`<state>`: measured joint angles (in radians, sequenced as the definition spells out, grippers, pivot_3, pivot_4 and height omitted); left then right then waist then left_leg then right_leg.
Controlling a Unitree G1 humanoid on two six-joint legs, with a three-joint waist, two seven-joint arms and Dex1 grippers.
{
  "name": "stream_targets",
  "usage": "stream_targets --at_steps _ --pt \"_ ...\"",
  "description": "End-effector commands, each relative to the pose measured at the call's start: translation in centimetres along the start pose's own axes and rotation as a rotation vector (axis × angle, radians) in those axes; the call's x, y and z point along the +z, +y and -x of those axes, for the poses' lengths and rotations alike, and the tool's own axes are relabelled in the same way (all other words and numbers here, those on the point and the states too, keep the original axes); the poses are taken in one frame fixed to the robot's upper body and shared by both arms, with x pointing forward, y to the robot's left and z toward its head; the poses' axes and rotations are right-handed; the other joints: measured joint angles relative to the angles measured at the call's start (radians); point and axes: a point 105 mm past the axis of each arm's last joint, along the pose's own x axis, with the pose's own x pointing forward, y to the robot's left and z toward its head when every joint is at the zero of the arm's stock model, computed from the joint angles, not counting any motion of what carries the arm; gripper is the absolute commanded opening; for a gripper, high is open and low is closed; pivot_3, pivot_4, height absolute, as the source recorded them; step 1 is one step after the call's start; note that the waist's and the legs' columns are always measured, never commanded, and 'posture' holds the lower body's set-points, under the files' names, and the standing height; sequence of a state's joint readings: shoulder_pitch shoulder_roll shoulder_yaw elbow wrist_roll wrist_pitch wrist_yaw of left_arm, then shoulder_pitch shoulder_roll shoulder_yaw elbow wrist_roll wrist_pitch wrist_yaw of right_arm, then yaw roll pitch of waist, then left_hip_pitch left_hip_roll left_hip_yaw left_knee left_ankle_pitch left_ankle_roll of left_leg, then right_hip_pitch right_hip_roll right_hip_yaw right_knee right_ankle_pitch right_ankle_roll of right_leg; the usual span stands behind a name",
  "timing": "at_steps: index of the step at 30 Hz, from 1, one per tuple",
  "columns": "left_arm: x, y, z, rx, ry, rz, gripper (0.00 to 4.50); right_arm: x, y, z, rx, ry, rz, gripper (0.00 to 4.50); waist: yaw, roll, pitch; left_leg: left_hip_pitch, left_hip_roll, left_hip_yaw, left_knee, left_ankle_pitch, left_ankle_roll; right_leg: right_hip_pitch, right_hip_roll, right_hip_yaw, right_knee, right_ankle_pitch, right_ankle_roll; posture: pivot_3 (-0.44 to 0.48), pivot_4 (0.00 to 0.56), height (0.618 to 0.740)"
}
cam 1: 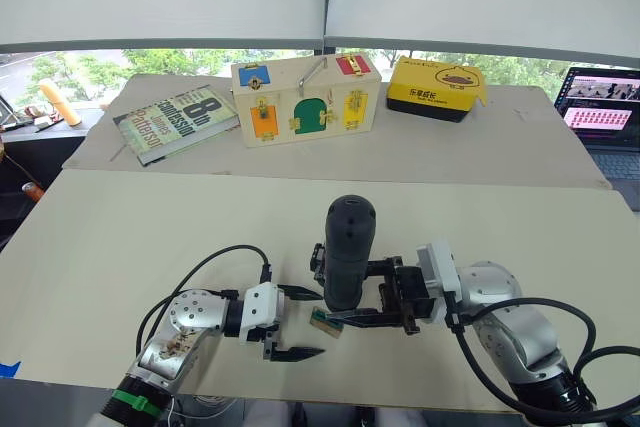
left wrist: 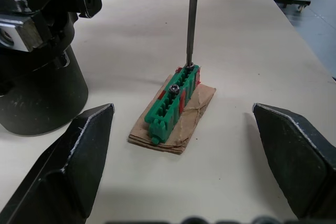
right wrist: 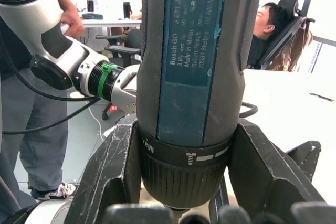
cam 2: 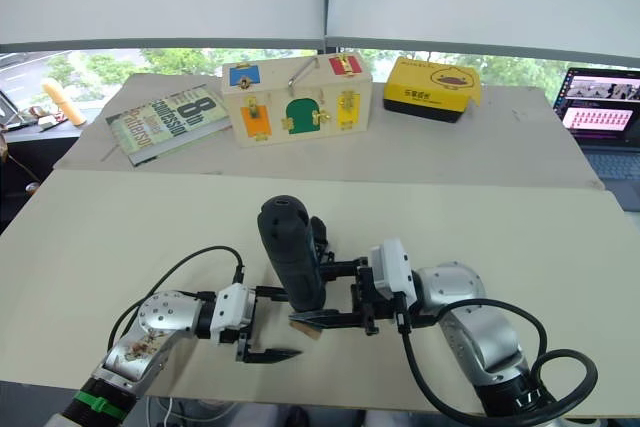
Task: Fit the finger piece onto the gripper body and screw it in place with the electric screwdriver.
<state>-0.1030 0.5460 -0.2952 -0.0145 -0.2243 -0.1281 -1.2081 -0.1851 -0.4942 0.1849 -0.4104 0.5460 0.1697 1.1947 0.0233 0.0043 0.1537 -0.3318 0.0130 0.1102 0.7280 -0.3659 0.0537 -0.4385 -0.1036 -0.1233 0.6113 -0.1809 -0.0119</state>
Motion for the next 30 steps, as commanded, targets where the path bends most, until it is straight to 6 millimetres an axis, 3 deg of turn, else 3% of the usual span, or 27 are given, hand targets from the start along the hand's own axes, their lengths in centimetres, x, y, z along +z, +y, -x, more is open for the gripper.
stream_targets --at_steps 1,30 --pt "-1.35 -1.12 -0.52 -0.028 0.034 0.061 4.50 1.75 0.46 -0.24 0.026 -0.048 0.058 1.90 0.000 0.000 0.000 0.000 0.000 0.000 0.000 0.000 0.000 0.000 0.000 0.000 0.000 0.000 0.000 0.000 0.150 0.740" --pt "-1.28 -1.29 -0.49 -0.028 0.034 0.065 4.50 1.10 0.40 -0.30 0.017 -0.018 0.043 1.90 -0.001 0.000 0.000 -0.001 0.000 0.000 0.000 0.000 0.000 0.000 -0.001 0.000 0.000 0.000 0.000 0.000 0.150 0.740"
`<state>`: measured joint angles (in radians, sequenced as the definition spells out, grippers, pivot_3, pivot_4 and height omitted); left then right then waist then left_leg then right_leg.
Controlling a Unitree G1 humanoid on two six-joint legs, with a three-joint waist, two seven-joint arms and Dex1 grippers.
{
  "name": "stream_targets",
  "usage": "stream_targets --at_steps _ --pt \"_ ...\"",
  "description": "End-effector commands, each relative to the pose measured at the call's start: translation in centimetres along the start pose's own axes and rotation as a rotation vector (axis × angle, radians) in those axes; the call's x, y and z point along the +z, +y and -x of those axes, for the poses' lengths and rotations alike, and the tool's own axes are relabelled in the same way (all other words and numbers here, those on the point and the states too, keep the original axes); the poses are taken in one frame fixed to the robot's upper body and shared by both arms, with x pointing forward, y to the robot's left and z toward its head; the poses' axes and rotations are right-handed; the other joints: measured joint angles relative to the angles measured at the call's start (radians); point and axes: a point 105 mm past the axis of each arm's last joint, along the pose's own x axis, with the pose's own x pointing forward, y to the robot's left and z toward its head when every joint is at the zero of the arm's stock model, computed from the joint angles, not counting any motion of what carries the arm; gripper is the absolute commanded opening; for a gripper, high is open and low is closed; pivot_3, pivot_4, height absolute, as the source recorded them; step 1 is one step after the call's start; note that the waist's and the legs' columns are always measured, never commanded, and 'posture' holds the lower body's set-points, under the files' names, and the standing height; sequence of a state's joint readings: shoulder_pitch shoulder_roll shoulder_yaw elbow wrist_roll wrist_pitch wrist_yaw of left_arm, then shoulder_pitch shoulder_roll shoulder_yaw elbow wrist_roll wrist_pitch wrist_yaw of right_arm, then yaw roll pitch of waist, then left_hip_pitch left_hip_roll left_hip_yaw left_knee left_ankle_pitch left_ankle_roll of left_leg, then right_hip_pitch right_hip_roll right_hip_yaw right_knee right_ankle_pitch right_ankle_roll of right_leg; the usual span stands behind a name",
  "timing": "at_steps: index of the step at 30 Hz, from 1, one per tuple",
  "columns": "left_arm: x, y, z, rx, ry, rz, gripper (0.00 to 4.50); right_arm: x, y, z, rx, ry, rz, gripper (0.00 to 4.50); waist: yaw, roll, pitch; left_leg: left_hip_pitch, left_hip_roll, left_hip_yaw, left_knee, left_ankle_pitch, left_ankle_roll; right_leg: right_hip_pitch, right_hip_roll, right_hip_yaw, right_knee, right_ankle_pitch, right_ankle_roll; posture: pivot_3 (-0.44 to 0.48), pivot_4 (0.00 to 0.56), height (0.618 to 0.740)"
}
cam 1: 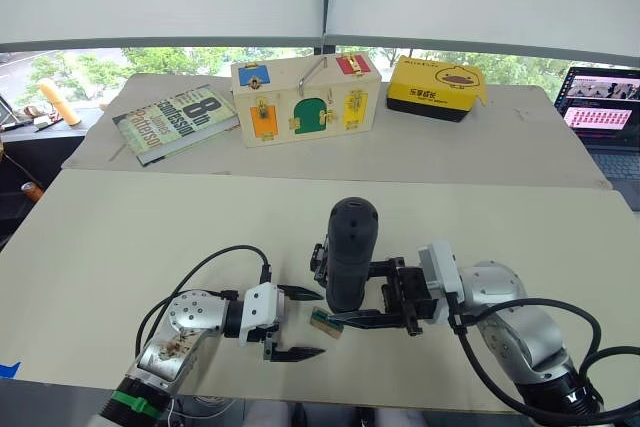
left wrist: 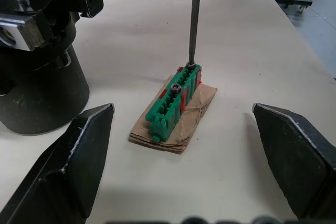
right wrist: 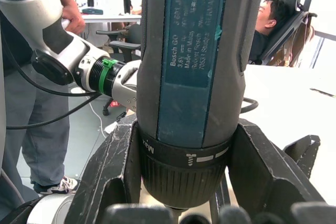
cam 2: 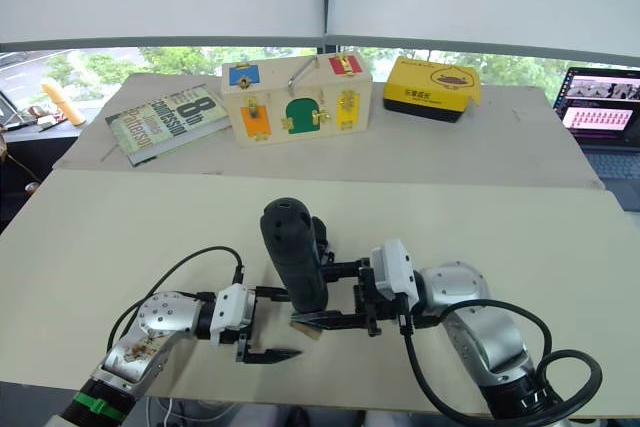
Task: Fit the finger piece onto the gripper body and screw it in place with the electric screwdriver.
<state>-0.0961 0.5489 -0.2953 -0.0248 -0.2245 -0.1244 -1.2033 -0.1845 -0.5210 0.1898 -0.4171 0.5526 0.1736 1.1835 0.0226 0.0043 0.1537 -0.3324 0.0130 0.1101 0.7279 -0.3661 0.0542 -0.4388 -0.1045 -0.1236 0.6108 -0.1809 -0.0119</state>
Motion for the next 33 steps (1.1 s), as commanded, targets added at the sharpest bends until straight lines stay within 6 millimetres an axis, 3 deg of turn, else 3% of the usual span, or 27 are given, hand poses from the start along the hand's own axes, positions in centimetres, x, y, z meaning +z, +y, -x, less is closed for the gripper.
stream_targets --at_steps 1,23,33 --pt "-1.3 -1.2 -0.5 -0.030 0.034 0.063 4.50 1.2 0.3 -0.5 0.015 -0.040 0.047 1.90 0.000 0.000 0.000 0.000 0.000 0.000 0.000 0.000 0.000 0.000 0.000 0.000 0.000 0.000 0.000 0.000 0.150 0.740" --pt "-0.6 -0.6 0.4 0.000 0.009 0.059 4.50 3.3 0.3 -0.4 0.033 -0.085 0.084 1.90 -0.006 0.000 0.000 0.000 0.000 0.000 0.000 0.000 0.000 0.000 -0.001 0.000 0.000 0.000 0.000 0.000 0.150 0.740" --pt "2.3 0.5 3.1 0.071 -0.092 0.054 4.50 5.7 0.2 0.0 0.019 -0.102 0.126 1.90 -0.013 -0.001 0.001 -0.004 0.001 0.000 0.000 0.000 0.000 -0.004 -0.001 0.000 0.000 0.000 0.000 0.000 0.150 0.740"
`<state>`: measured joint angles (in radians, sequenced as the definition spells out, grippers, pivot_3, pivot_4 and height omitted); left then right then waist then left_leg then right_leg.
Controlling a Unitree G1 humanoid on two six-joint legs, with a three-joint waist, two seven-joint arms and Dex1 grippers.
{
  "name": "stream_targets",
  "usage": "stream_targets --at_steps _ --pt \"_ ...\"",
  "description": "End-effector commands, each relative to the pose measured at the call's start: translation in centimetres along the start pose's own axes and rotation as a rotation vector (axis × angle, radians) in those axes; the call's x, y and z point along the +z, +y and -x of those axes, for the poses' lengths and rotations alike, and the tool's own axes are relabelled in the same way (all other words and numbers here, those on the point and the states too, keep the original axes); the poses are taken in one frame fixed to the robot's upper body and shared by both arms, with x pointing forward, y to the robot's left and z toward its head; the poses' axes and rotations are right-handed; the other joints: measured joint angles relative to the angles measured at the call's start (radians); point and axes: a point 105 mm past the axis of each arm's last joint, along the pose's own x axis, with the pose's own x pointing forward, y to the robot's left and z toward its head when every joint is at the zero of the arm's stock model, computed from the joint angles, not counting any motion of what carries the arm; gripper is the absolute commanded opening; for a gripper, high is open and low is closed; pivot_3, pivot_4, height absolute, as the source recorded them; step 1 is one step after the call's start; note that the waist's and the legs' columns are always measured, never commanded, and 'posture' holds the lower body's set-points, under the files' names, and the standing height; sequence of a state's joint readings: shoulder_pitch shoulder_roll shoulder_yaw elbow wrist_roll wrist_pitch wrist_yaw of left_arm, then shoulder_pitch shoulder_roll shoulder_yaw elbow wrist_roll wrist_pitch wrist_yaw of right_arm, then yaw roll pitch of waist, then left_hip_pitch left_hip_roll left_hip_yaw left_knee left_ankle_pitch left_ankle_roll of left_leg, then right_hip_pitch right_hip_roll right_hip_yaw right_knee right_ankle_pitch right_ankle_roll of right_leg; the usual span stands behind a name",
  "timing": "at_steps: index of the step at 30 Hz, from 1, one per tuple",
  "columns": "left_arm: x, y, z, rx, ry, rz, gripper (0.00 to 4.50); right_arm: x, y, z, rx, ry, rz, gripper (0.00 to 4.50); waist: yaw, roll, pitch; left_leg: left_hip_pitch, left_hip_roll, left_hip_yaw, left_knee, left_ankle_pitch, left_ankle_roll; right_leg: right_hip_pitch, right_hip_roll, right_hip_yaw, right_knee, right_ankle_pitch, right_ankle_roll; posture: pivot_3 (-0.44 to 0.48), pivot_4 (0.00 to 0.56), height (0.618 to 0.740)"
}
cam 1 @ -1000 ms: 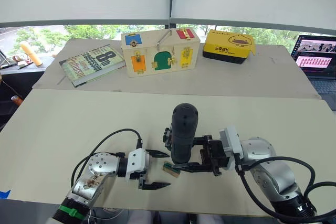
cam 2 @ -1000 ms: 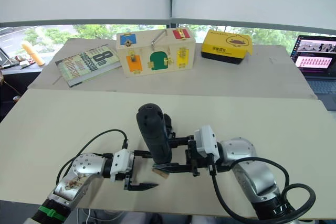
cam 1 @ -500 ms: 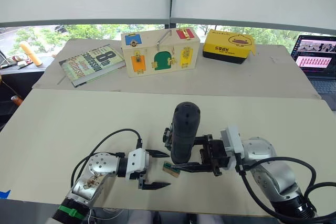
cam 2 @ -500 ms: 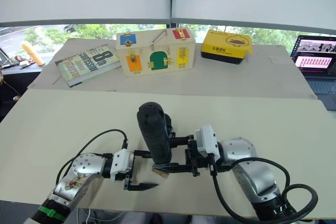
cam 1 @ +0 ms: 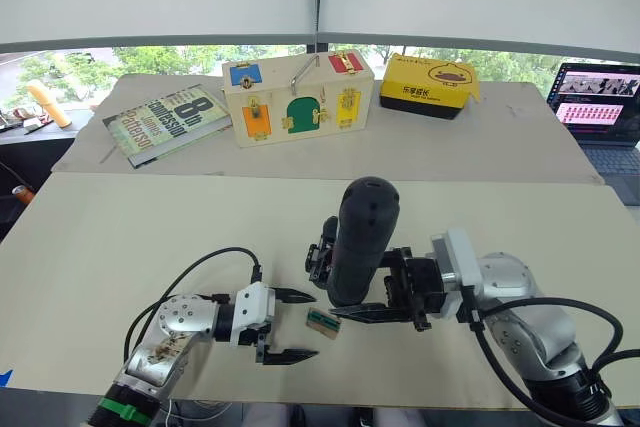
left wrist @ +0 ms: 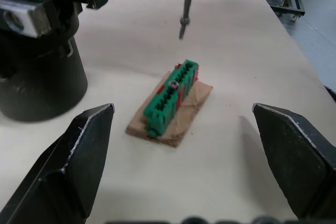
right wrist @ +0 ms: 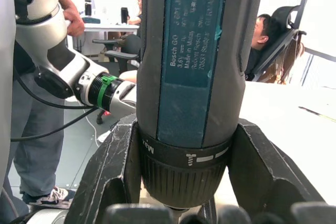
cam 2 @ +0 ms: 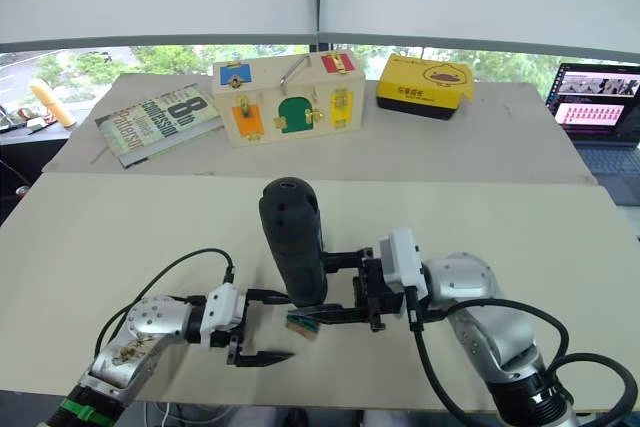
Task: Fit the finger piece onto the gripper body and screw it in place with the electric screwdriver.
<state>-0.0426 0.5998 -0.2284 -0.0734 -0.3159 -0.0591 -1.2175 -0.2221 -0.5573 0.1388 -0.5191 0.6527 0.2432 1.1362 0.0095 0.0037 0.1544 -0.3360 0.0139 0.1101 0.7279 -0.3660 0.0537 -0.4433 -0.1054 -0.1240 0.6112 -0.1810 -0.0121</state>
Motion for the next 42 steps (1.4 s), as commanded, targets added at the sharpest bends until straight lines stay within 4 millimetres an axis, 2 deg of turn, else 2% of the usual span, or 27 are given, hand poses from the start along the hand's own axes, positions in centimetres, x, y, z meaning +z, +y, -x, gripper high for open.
stream_targets --at_steps 1,13,20,26,33,42 --pt "2.7 0.6 1.3 0.030 -0.086 -0.017 4.50 3.0 0.1 -0.1 0.013 -0.056 0.083 1.90 0.000 -0.001 0.001 0.000 0.000 0.000 0.000 0.000 0.000 0.000 0.000 0.000 0.000 0.000 0.000 0.000 0.150 0.740" --pt "7.2 1.9 4.1 0.059 -0.148 -0.038 4.50 6.3 -1.2 1.5 -0.051 -0.043 0.110 1.90 0.002 -0.002 0.002 0.000 -0.001 0.000 0.000 0.000 0.000 0.001 0.005 0.000 -0.001 0.000 0.000 0.000 0.150 0.740" --pt "7.8 3.0 4.7 0.105 -0.165 -0.023 4.50 7.1 -3.3 2.9 -0.147 -0.042 0.132 1.90 0.001 -0.002 0.002 0.000 -0.001 0.001 0.000 0.000 -0.001 0.001 0.008 0.001 -0.001 0.000 0.000 0.000 0.150 0.740" --pt "8.7 3.6 4.7 0.103 -0.204 0.015 4.50 7.3 -5.1 2.8 -0.196 -0.087 0.122 1.90 0.000 -0.002 0.002 0.000 0.000 0.002 0.000 0.001 -0.002 0.001 0.010 0.002 -0.001 0.000 0.000 0.000 0.150 0.740" --pt "8.3 4.1 5.2 0.103 -0.167 -0.004 4.50 7.4 -6.2 1.7 -0.180 -0.132 0.092 1.90 -0.004 -0.002 0.002 0.000 0.000 0.002 0.000 0.001 -0.002 0.001 0.011 0.002 0.000 0.000 0.000 0.000 0.150 0.740" --pt "6.7 4.6 5.2 0.110 -0.114 -0.049 4.50 7.0 -6.6 -0.3 -0.143 -0.174 0.064 1.90 -0.009 -0.001 0.003 0.000 -0.001 0.003 0.000 0.001 -0.003 0.001 0.012 0.001 0.000 0.000 0.000 0.000 0.150 0.740"
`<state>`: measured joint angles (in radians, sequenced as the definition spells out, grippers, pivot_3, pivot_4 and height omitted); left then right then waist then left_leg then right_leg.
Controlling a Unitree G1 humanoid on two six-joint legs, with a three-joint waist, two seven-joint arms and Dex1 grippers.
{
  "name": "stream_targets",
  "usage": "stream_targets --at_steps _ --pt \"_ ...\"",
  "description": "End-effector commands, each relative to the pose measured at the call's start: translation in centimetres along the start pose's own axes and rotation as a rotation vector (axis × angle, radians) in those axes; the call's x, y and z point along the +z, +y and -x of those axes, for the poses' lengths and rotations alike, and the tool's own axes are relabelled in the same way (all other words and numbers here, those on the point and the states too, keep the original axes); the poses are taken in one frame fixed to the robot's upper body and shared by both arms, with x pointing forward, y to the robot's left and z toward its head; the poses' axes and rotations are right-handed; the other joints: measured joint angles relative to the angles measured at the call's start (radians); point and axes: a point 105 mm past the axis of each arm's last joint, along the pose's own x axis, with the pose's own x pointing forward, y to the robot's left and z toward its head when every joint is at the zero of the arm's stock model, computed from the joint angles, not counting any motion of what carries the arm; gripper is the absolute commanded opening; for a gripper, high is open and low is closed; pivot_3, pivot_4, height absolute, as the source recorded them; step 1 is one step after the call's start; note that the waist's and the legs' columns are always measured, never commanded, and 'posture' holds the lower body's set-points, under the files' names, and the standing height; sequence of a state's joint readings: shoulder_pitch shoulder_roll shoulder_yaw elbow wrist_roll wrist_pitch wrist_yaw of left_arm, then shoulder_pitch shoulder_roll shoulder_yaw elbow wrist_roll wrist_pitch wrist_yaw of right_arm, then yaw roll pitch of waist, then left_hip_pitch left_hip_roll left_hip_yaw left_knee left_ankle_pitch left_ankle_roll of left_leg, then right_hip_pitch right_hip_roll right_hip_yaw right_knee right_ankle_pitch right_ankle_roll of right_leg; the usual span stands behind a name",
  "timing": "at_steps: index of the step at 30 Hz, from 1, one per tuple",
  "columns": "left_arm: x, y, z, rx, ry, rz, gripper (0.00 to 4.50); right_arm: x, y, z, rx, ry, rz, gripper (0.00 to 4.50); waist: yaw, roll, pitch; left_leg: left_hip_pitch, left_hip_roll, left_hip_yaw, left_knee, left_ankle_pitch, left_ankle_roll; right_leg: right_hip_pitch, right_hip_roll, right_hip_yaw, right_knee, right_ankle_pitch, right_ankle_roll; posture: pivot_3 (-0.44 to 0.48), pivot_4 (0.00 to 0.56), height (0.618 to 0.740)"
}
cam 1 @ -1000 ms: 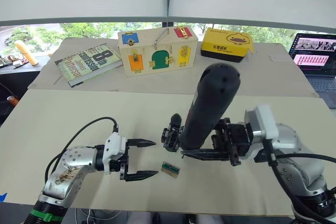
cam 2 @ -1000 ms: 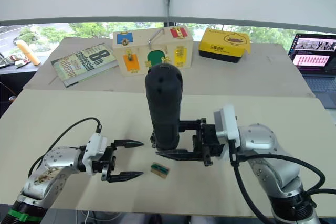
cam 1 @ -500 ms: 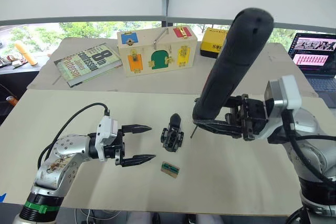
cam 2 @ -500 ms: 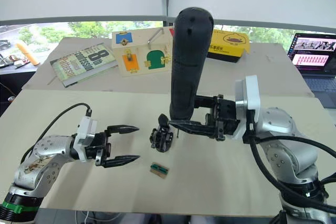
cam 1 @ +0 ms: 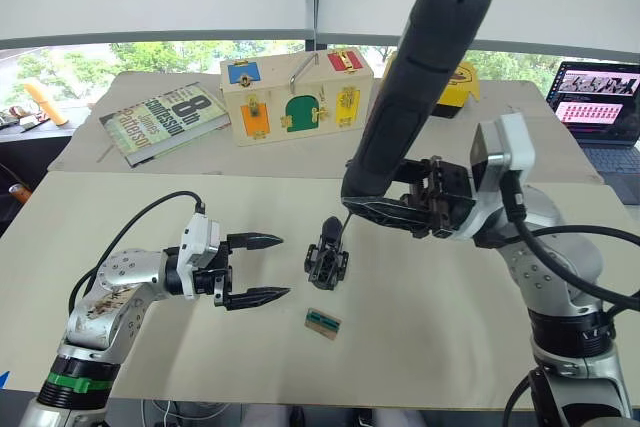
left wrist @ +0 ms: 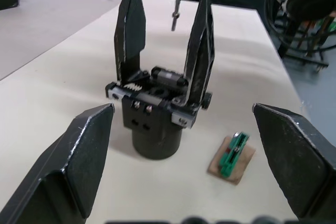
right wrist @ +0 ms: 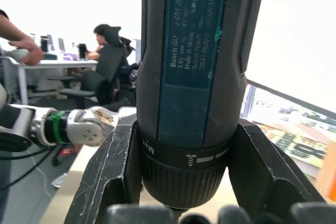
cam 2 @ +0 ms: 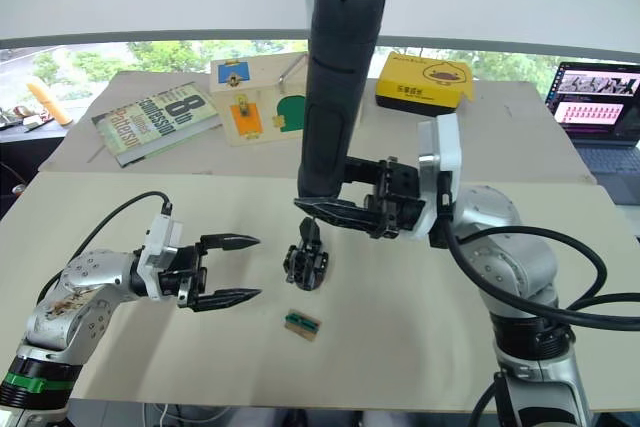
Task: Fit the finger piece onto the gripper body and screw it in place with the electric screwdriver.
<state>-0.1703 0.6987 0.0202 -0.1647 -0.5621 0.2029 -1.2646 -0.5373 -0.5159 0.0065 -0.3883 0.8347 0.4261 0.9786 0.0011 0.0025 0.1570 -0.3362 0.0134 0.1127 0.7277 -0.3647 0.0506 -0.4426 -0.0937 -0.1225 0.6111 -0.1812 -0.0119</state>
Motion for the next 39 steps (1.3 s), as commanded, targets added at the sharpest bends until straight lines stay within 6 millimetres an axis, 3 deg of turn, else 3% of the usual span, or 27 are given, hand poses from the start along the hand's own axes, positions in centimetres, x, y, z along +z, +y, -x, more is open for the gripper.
stream_targets --at_steps 1,15,39 --pt "0.1 0.2 -0.1 -0.004 -0.001 -0.050 4.50 1.1 0.1 -0.9 0.015 -0.046 0.044 1.90 -0.001 0.000 0.000 0.000 0.000 0.000 0.000 0.000 0.000 0.000 0.000 0.000 0.000 0.000 0.000 0.000 0.150 0.740" --pt "-1.4 0.1 -1.2 -0.025 0.006 -0.061 4.50 -0.8 -0.3 -2.8 0.046 -0.020 0.023 1.90 -0.015 0.000 0.000 0.000 0.000 0.001 0.000 0.001 -0.001 0.000 0.001 0.000 0.001 0.000 0.000 0.000 0.150 0.740" --pt "-2.3 0.1 -2.3 -0.023 0.013 -0.066 4.50 -2.9 0.3 -3.0 0.071 0.054 -0.078 1.90 -0.015 0.000 0.000 0.000 0.000 0.001 0.000 0.001 -0.001 0.000 0.001 0.000 0.001 0.000 0.000 0.000 0.150 0.740"
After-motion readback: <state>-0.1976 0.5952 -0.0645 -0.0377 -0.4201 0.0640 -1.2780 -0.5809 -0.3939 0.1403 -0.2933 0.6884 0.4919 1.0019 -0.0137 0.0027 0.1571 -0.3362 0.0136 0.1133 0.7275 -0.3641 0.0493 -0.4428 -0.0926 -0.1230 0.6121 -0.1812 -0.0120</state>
